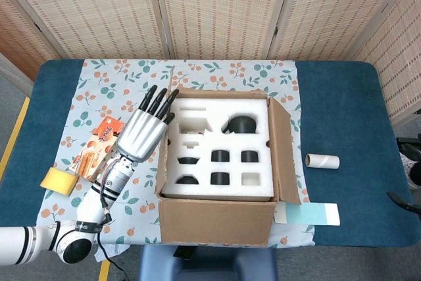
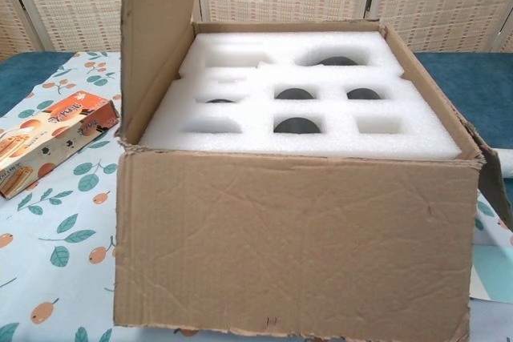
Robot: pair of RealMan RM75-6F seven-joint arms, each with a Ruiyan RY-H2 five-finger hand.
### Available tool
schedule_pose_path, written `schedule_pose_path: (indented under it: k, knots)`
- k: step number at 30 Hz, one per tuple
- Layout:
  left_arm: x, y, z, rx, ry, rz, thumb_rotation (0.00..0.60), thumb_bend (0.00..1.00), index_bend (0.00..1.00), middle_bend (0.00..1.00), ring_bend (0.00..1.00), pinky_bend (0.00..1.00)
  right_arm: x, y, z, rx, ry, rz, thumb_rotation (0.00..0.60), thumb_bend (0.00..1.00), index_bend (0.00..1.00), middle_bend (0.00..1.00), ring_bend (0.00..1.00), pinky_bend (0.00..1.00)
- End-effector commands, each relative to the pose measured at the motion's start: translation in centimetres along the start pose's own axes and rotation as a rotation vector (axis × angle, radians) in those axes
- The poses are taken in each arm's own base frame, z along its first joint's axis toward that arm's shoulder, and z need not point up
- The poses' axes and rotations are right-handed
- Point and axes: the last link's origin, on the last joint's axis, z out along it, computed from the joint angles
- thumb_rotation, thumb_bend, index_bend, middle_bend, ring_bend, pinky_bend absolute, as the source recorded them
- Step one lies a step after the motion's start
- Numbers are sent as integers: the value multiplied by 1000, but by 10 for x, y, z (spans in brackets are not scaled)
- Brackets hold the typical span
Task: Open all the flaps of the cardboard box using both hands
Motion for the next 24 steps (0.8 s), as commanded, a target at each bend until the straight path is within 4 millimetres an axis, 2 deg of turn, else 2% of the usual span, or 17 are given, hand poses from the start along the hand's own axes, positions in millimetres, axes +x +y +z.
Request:
schedule_pose_path:
  k: [1, 16, 24]
  knots:
    - [-5, -11, -5, 34, -1, 6, 600, 1000, 362, 0, 0, 0, -2, -1, 0, 4, -10, -3, 600, 207, 110, 0, 0, 0]
    - [-14, -60, -32, 201, 21, -64, 600, 1000, 334, 0, 0, 0, -7, -3, 3, -8, -24, -17, 600, 207, 111, 0, 0, 0]
    - [-26, -83, -64, 282, -9, -100, 600, 1000, 331, 0, 0, 0, -11, -3, 6, -18, -35, -34, 600, 206, 110, 0, 0, 0]
